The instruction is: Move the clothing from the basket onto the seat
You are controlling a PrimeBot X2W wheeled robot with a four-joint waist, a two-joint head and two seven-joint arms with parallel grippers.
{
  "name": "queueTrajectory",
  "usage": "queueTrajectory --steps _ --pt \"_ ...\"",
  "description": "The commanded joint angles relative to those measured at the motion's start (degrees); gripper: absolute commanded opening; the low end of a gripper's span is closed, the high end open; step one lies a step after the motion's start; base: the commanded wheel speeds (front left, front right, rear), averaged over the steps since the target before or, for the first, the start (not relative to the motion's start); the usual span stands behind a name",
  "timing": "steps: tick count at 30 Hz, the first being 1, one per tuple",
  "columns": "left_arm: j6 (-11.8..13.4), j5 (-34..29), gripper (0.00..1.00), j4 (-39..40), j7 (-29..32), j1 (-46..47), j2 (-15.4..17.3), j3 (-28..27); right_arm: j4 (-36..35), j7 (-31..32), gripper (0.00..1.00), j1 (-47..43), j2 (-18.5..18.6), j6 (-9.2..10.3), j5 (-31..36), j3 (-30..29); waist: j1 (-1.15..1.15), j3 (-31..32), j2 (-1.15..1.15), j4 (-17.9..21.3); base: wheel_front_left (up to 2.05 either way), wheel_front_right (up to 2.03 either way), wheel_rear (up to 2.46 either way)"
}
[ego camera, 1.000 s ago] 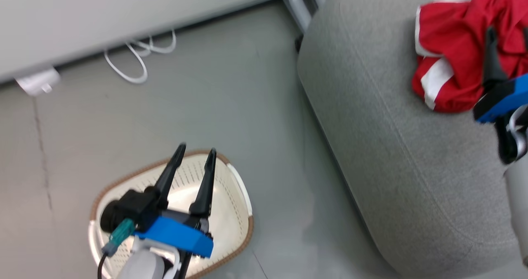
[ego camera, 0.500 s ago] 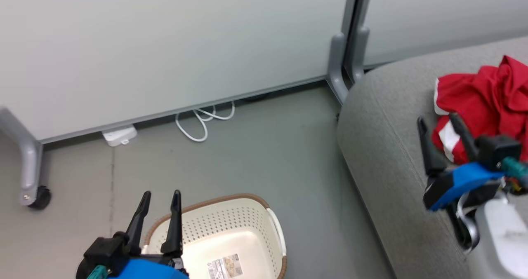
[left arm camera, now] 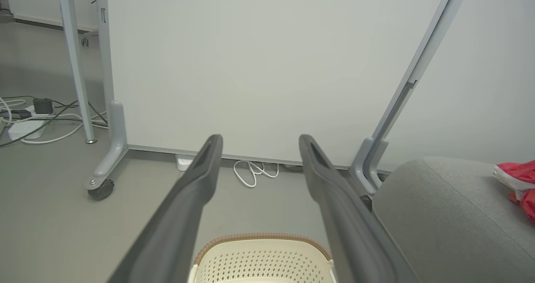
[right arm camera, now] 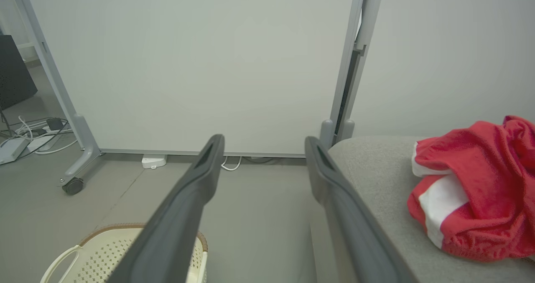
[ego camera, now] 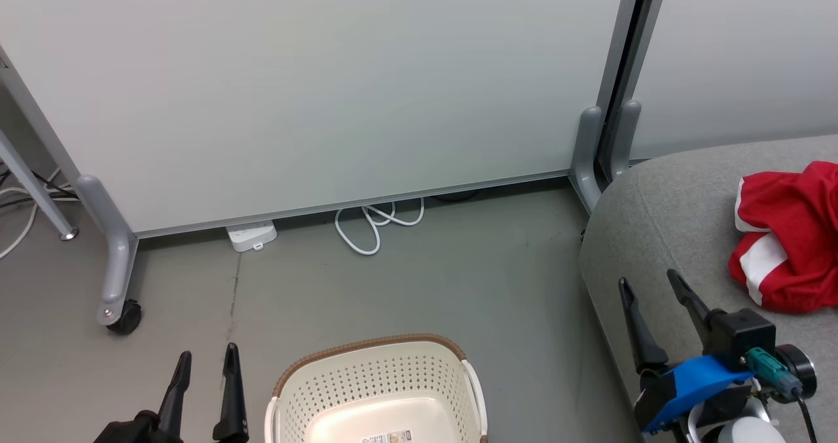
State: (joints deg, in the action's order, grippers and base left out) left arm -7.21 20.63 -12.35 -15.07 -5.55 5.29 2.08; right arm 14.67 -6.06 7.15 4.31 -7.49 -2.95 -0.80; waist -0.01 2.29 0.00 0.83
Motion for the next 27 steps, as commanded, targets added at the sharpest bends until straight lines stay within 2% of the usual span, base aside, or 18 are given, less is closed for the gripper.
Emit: queueTrajectory --steps 1,11,27 --pt "-0.41 0.39 1.0 -0.27 -0.15 -0.83 0.11 -1.0 -1.62 0.48 1.0 -2.21 -0.58 -0.01 0.51 -0.07 0.01 0.59 0.0 -0.53 0.0 0.0 0.0" --pt "-0.41 0.73 1.0 -1.46 -0.15 -2.23 -0.2 -2.96 -5.52 2.06 1.0 -6.39 -1.46 -0.01 1.03 0.19 0.01 0.92 0.0 -0.8 0.0 0.0 0.0" --pt "-0.42 1.65 1.0 -2.28 -0.15 -2.2 -0.18 -2.42 -6.01 2.33 1.0 -6.6 -1.46 -0.01 -0.74 0.26 0.01 0.77 0.0 -0.3 0.0 0.0 0.0"
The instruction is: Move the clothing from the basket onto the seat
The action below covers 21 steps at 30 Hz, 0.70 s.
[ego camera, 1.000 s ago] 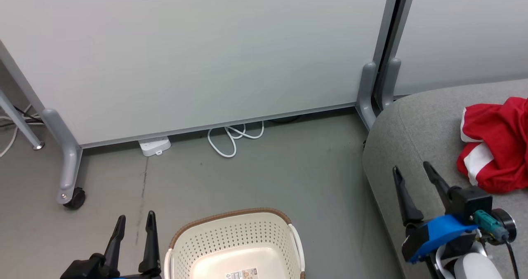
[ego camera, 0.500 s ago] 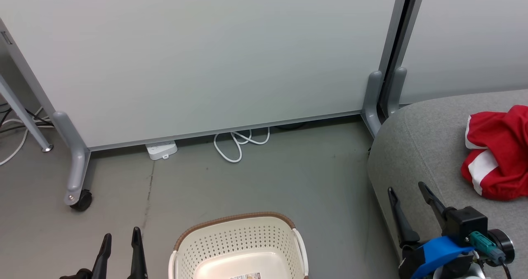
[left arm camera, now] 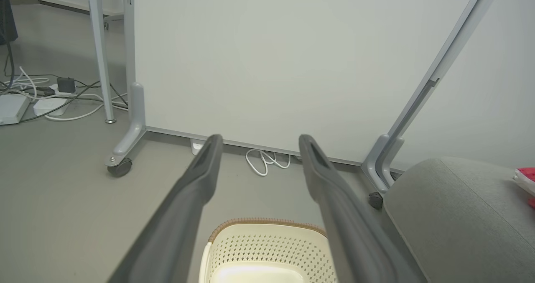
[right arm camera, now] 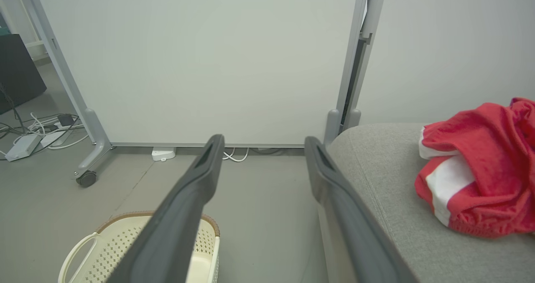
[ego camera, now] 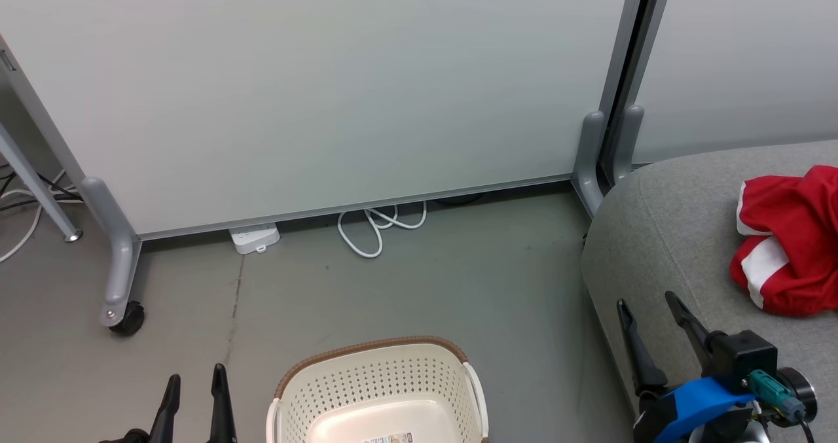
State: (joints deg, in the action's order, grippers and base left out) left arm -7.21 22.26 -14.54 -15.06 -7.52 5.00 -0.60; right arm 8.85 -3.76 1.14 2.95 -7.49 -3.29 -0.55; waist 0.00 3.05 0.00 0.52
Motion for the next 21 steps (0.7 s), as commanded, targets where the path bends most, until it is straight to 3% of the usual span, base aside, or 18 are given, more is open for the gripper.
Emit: queueTrajectory --steps 1,8,21 --pt "-0.42 0.11 0.0 -0.27 -0.16 -0.21 0.15 0.4 -0.16 -0.01 0.0 -0.64 -0.1 -0.01 -0.52 0.09 0.0 0.04 0.0 0.01 0.0 0.0 0.0" --pt "0.04 0.67 0.0 -2.69 0.55 -1.08 -0.63 0.17 3.0 0.39 0.0 -0.53 -0.1 0.0 -0.88 -0.1 0.0 0.0 0.0 0.02 0.0 0.0 0.0" --pt "-0.02 12.78 0.0 -2.06 4.25 1.65 -0.87 -0.95 3.32 2.16 0.0 0.56 -0.08 0.0 -16.33 -1.17 0.0 -0.34 0.0 -0.03 0.0 0.0 0.0"
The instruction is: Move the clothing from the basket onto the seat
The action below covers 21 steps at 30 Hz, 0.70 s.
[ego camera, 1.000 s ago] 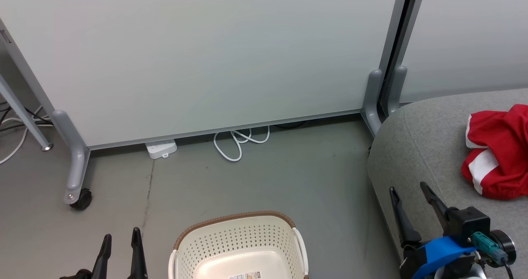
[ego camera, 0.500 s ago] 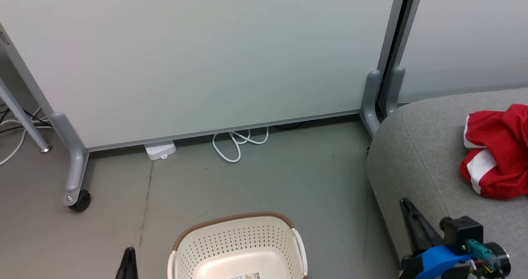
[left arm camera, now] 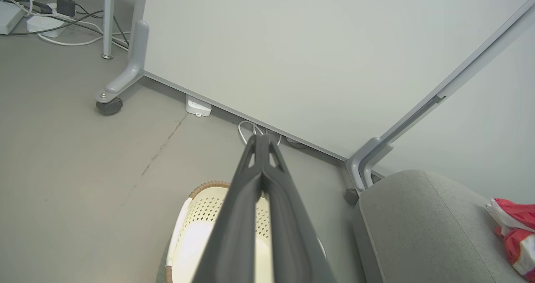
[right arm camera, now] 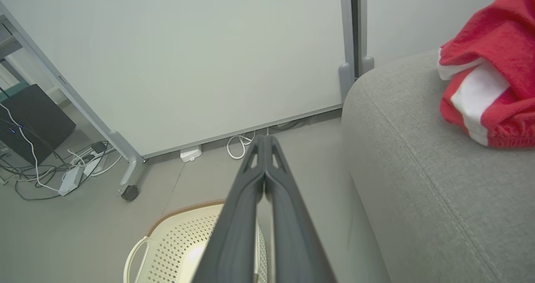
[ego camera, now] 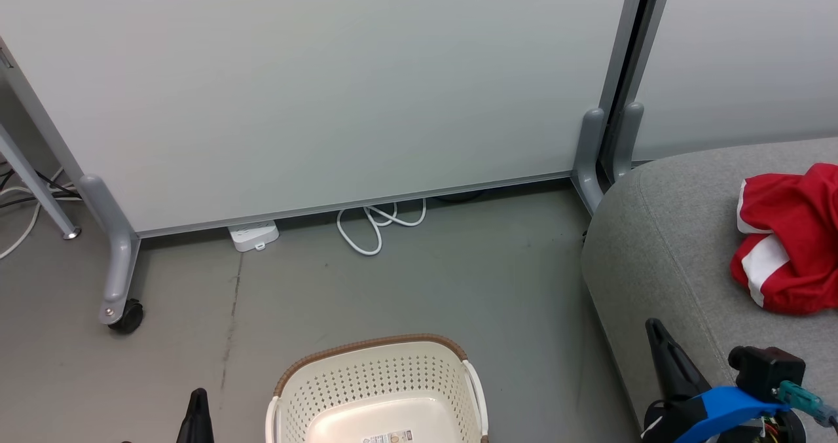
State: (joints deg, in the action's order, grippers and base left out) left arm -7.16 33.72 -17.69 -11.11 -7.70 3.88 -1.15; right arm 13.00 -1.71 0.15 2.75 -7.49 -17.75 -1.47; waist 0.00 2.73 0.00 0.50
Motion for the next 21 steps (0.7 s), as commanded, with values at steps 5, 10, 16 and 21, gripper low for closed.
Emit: queueTrajectory --steps 5,10,16,21 --pt "-0.1 5.46 0.0 1.31 1.57 2.74 0.17 -0.78 -0.79 0.63 0.0 1.87 0.12 0.0 -7.13 -0.54 0.0 -0.14 0.0 -0.03 0.0 0.0 0.0" --pt "-0.12 9.42 0.0 1.51 2.74 3.62 0.09 -1.13 -0.71 1.16 0.0 2.21 0.12 0.0 -12.16 -0.86 0.0 -0.27 0.0 -0.06 0.0 0.0 0.0" --pt "-0.15 13.87 0.0 1.73 4.1 4.64 0.0 -1.51 -0.58 1.81 0.0 2.64 0.13 0.0 -17.79 -1.25 0.0 -0.43 0.0 -0.08 0.0 0.0 0.0" --pt "-0.18 18.03 0.0 1.94 5.37 5.59 -0.08 -1.87 -0.45 2.42 0.0 3.03 0.14 0.0 -23.11 -1.61 0.0 -0.58 0.0 -0.11 0.0 0.0 0.0"
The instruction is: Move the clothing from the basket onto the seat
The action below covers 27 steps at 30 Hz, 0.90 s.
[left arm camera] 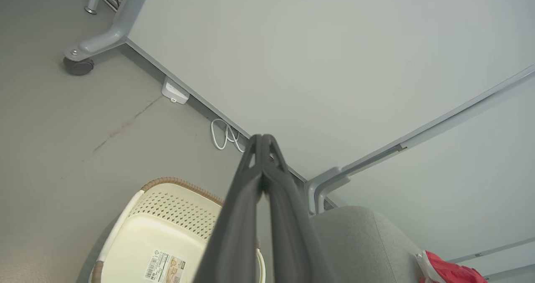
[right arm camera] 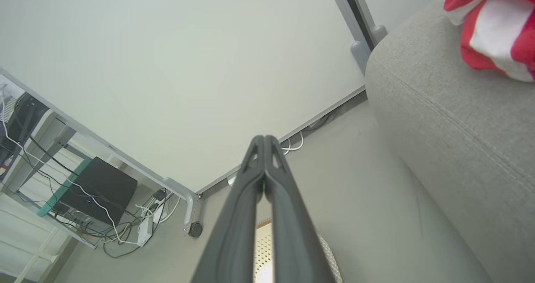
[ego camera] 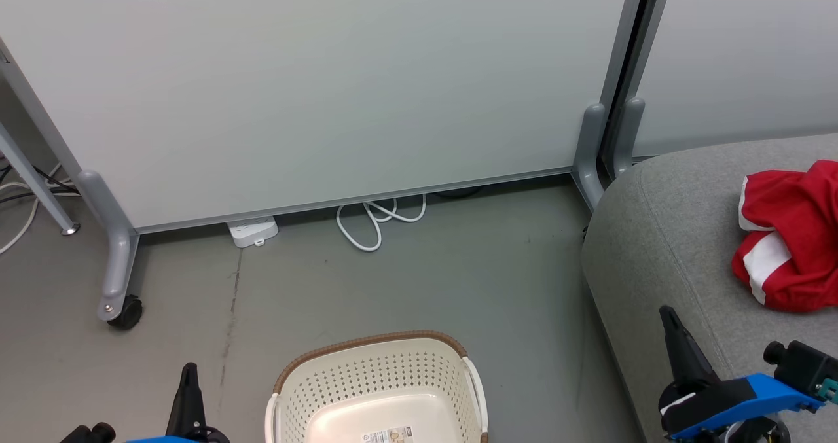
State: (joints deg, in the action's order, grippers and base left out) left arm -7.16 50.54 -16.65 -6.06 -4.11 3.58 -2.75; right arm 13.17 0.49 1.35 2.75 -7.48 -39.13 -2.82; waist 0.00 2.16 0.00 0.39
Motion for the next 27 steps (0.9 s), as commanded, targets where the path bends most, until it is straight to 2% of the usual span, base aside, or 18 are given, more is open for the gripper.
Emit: queueTrajectory --steps 1,7,27 --pt "-0.18 1.88 0.0 0.94 0.51 2.15 0.22 -0.33 -0.6 0.34 0.0 1.86 0.14 -0.01 -2.57 -0.32 0.0 -0.05 0.0 -0.01 0.0 0.0 0.0" --pt "-0.22 6.99 0.0 1.2 2.06 3.29 0.1 -0.83 -0.43 1.03 0.0 2.35 0.15 -0.01 -9.06 -0.76 0.0 -0.25 0.0 -0.04 0.0 0.0 0.0" --pt "-0.31 18.11 0.0 1.7 5.48 5.67 -0.15 -1.8 -0.06 2.68 0.0 3.36 0.17 -0.02 -23.2 -1.75 0.0 -0.77 0.0 -0.13 0.0 0.0 0.0"
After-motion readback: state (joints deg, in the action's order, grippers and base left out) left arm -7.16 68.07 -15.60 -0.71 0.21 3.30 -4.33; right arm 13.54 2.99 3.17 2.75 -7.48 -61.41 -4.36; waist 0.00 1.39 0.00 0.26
